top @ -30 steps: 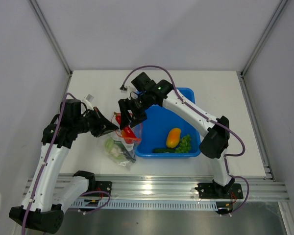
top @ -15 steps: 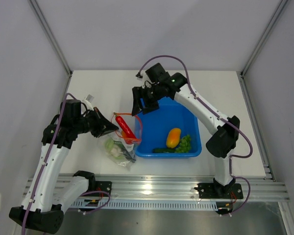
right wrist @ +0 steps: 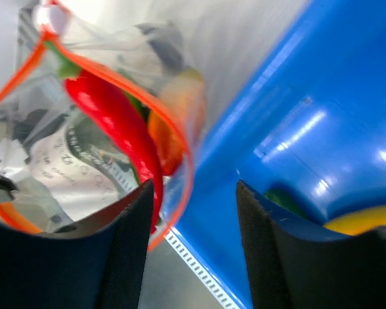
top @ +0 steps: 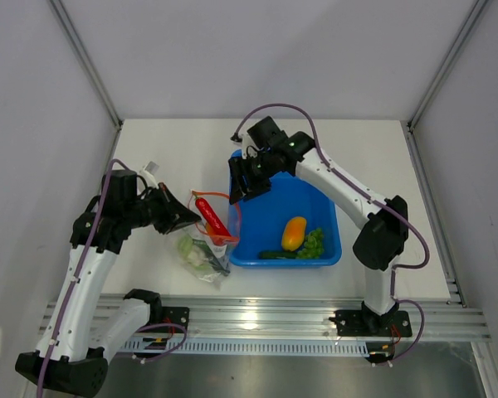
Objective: Place the food in the zip-top bag and seal the zipper
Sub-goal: Adjust the zipper food storage bag at the center of the board.
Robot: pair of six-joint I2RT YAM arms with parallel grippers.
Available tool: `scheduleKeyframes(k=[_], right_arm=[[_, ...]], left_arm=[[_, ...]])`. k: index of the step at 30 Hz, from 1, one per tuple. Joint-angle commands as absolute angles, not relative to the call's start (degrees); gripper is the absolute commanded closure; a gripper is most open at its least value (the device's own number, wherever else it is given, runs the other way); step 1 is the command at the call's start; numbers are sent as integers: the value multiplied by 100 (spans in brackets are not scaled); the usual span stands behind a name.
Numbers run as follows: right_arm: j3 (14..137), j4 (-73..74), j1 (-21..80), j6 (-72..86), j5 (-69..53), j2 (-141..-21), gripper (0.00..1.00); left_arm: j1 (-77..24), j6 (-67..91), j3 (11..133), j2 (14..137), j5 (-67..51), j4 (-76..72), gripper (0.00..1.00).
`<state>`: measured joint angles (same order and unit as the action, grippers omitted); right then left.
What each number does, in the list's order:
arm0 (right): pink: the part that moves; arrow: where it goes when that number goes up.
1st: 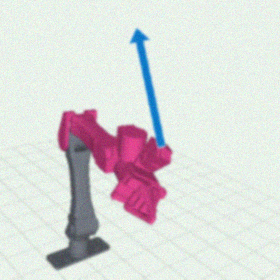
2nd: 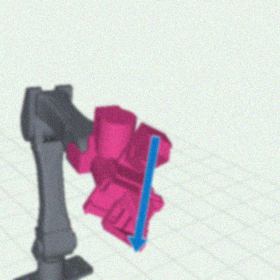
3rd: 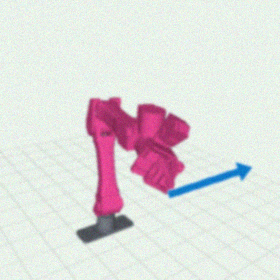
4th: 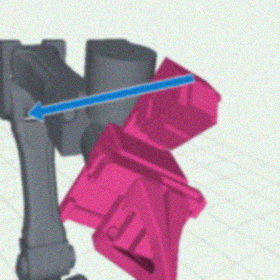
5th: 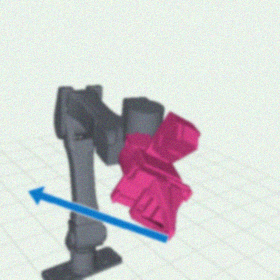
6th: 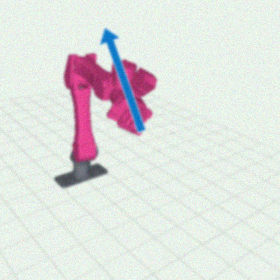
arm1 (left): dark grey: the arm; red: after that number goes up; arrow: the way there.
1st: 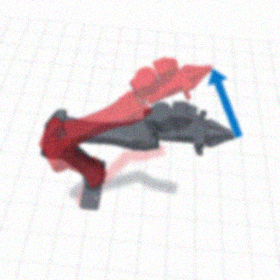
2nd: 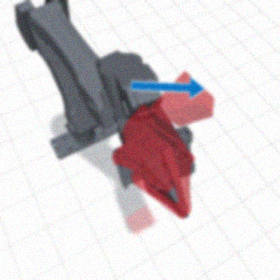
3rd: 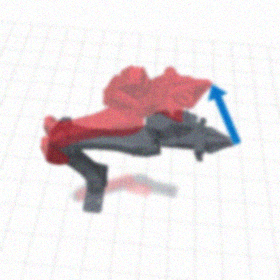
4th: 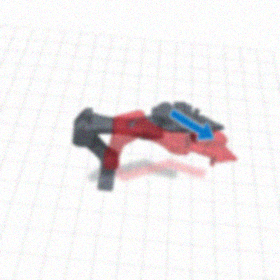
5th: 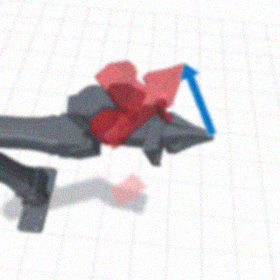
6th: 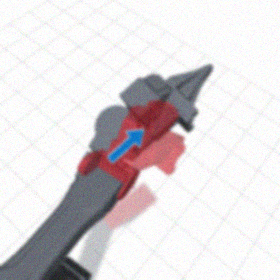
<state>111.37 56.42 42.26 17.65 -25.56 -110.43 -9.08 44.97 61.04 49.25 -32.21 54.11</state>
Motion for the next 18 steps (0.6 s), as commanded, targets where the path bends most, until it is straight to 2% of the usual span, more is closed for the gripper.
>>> scheduleKeyframes(k=[1, 5, 8, 9, 13, 18], right_arm=[[11197, 5142, 4394, 1652, -3075, -11258, 47], [11267, 4958, 4526, 1714, -3454, -11540, 62], [11329, 4703, 4614, 1766, -3209, -11628, 83], [11521, 4754, 4649, 1758, -2877, -11724, 100], [12196, 5228, 4789, 1565, -2253, -11839, 100], [12191, 4721, 5132, 1459, -1819, -11005, 100]], left_arm=[[-914, 4465, 6100, 4816, -3402, 5221, 99], [-914, 4430, 5977, 4755, -3349, 5256, 99], [-914, 4377, 5845, 4676, -3235, 5291, 99], [-914, 4368, 5810, 4658, -3217, 5317, 99], [-914, 4237, 5940, 4492, -2850, 5615, 99], [-914, 3946, 6600, 4166, -2014, 6169, 99]])
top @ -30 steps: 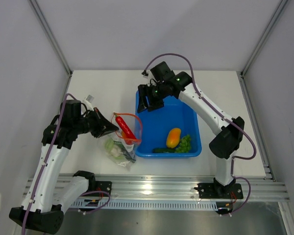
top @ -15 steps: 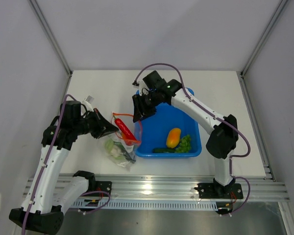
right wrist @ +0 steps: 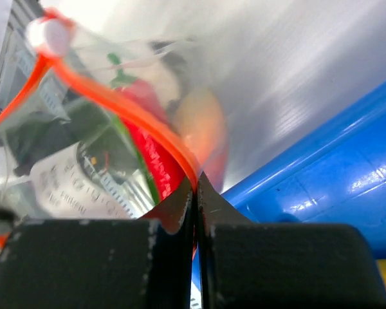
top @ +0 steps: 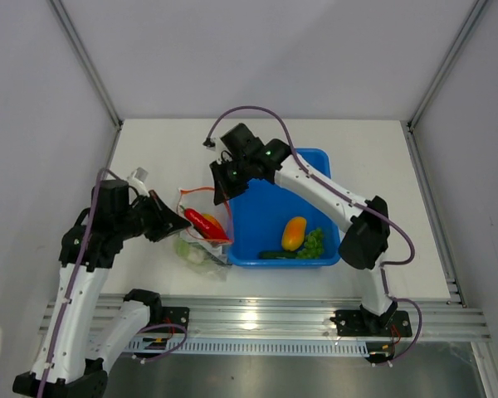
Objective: Place the food in the zip-top bag and seal the zipper
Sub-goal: Adjust the zipper food storage bag at the center of the board.
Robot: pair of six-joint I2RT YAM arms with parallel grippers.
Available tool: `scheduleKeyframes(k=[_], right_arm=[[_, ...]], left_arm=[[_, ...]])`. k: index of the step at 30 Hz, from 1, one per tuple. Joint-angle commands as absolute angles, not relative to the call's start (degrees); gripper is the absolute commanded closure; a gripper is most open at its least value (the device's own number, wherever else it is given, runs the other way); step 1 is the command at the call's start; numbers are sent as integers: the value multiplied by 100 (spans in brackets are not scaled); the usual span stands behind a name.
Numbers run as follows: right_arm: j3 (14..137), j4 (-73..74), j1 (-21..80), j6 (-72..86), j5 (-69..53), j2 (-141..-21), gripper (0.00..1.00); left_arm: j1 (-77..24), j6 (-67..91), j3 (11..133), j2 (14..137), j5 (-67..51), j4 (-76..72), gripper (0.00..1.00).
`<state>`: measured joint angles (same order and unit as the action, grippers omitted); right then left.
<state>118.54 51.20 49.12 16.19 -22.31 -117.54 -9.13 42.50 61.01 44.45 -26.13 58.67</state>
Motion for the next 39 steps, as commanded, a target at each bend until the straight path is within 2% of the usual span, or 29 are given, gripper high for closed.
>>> scheduleKeyframes(k=[1, 5, 6, 10, 12, 16, 20, 22, 23, 26, 29, 33, 35, 39], right_arm=[[12121, 4650, 5185, 1537, -1906, -10839, 100], [11561, 4317, 5212, 1774, -2170, -10767, 100], [11418, 4281, 5203, 1828, -2171, -10810, 100], [11206, 4324, 5185, 1890, -2364, -11310, 100], [11520, 4517, 5186, 1785, -2295, -11513, 100], [11970, 4562, 5151, 1626, -2013, -11444, 100], [12146, 4674, 4993, 1705, -2162, -11592, 99], [12426, 4885, 4913, 1740, -2110, -11794, 90], [12523, 5096, 4887, 1740, -2075, -11830, 72], [12735, 5396, 4834, 1661, -1777, -11786, 47], [12736, 5712, 4720, 1643, -1268, -11498, 37], [12192, 6020, 4518, 1766, -548, -10970, 30], [11788, 6091, 4343, 1924, -370, -10646, 30], [10183, 5837, 4122, 2231, 217, -10101, 29]], left_arm=[[-914, 3964, 6574, 4131, -1952, 6266, 99], [-914, 4227, 5952, 4034, -2345, 6039, 100], [-914, 4297, 5411, 4069, -2460, 5942, 100], [-914, 4246, 4791, 4447, -2689, 5810, 99], [-905, 4167, 4939, 4491, -2506, 5818, 99], [-914, 4034, 6017, 4473, -2163, 5897, 99], [-914, 4025, 6153, 4570, -2171, 5994, 99], [-914, 4087, 6039, 4544, -2232, 5924, 100], [-914, 4130, 5890, 4483, -2259, 5872, 99], [-914, 4157, 5740, 4482, -2399, 5731, 100], [-914, 4140, 5687, 4579, -2522, 5687, 99], [-914, 4122, 5651, 4605, -2549, 5599, 99], [-914, 4113, 5625, 4623, -2558, 5572, 99], [-914, 4113, 5651, 4702, -2619, 5502, 100]])
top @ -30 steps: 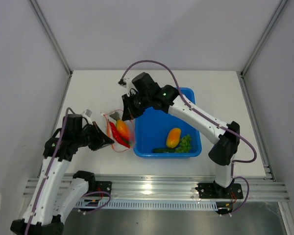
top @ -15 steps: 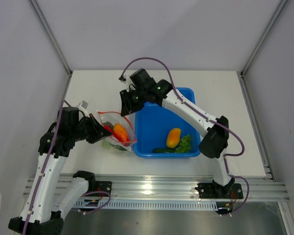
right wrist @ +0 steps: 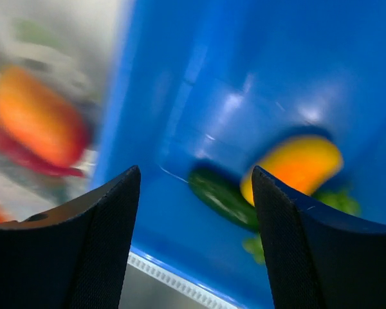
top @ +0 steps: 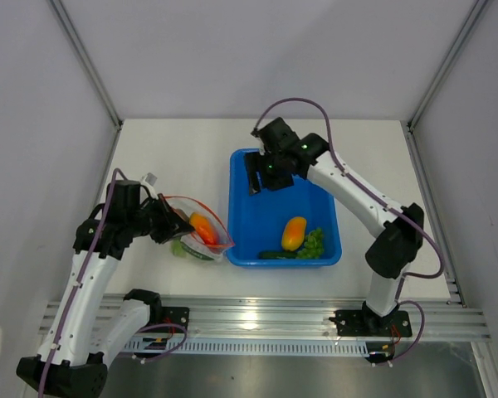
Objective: Place the food in the zip-top bag and seal the zipper
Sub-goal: Adjust the zipper food storage bag at the center of the board, then pick up the fake fruit from the bin.
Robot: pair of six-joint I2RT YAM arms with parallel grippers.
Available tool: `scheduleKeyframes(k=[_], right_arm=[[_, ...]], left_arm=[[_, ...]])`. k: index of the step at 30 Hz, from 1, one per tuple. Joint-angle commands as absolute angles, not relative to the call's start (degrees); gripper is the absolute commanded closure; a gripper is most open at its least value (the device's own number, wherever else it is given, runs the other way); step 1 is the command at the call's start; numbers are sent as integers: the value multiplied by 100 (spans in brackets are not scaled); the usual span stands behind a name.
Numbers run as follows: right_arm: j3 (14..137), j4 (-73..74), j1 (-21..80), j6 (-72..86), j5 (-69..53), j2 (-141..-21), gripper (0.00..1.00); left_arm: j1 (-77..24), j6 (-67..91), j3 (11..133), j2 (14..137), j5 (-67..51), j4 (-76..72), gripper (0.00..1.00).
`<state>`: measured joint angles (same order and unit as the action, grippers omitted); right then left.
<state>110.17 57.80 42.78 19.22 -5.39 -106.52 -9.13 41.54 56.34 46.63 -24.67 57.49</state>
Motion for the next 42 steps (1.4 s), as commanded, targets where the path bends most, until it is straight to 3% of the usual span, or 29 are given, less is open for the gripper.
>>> scheduleKeyframes(k=[1, 8, 28, 35, 38, 41, 42], right_arm=[[9952, 5775, 4105, 2285, 315, -10038, 28], [8817, 5836, 3973, 2680, 730, -9975, 19], [7480, 4755, 3814, 3480, -114, -10643, 23], [7436, 4588, 3823, 3428, -35, -10758, 37], [7488, 4579, 3832, 3358, -18, -10767, 47], [7751, 4692, 3823, 3217, 0, -10732, 62], [7856, 4737, 3823, 3173, 0, -10714, 73]], left_arm=[[-914, 4113, 5651, 4737, -2628, 5493, 99], [-914, 4104, 5634, 4799, -2698, 5449, 99], [-914, 4131, 5476, 4553, -2725, 5476, 100], [-914, 4140, 5449, 4526, -2725, 5484, 99], [-914, 4148, 5432, 4526, -2768, 5467, 100], [-914, 4148, 5432, 4518, -2769, 5458, 99], [-914, 4148, 5449, 4526, -2769, 5458, 99]])
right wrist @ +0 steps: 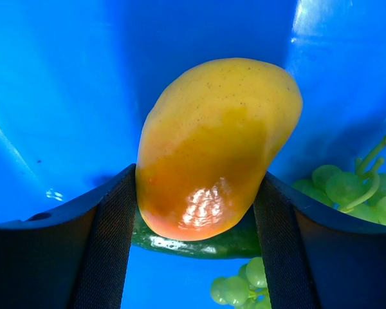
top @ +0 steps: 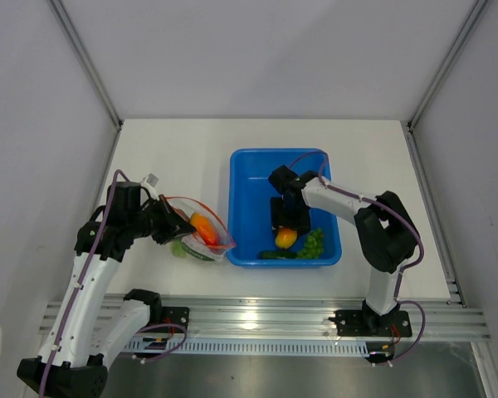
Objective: Place the food in the zip-top bag and seal the zipper
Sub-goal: Pick up the fake fruit from the bin.
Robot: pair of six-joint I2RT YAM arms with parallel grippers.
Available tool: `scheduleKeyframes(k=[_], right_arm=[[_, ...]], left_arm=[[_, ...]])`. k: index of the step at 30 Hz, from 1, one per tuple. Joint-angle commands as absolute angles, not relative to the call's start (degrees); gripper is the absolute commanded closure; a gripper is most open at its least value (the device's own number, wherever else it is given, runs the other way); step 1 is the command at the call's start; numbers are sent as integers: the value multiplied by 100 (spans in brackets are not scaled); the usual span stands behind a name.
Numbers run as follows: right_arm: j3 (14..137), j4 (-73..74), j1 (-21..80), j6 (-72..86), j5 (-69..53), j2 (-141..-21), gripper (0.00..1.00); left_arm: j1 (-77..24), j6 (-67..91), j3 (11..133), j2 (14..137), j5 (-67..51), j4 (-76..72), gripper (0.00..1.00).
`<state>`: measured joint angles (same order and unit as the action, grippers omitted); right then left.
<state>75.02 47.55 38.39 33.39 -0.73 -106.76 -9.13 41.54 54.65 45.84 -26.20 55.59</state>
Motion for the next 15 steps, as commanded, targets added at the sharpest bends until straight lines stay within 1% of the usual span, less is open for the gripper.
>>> scheduleKeyframes(k=[1, 2, 3, 6, 10, 15], right_arm=[[7962, 4763, 3832, 3068, 0, -10636, 78], [8189, 4833, 3832, 3033, 165, -10591, 83], [8322, 4877, 3832, 2980, 193, -10547, 92], [8902, 4983, 3832, 2734, 88, -10389, 100], [9640, 4896, 3911, 2391, -404, -10117, 100], [10370, 4360, 4280, 2058, -799, -9625, 100]], left_arm=[[-914, 4148, 5441, 4526, -2769, 5458, 99], [-914, 4148, 5449, 4526, -2769, 5458, 99], [-914, 4148, 5441, 4526, -2760, 5458, 100], [-914, 4148, 5440, 4535, -2786, 5449, 100], [-914, 4148, 5449, 4535, -2777, 5458, 99], [-914, 4157, 5440, 4526, -2769, 5458, 100]])
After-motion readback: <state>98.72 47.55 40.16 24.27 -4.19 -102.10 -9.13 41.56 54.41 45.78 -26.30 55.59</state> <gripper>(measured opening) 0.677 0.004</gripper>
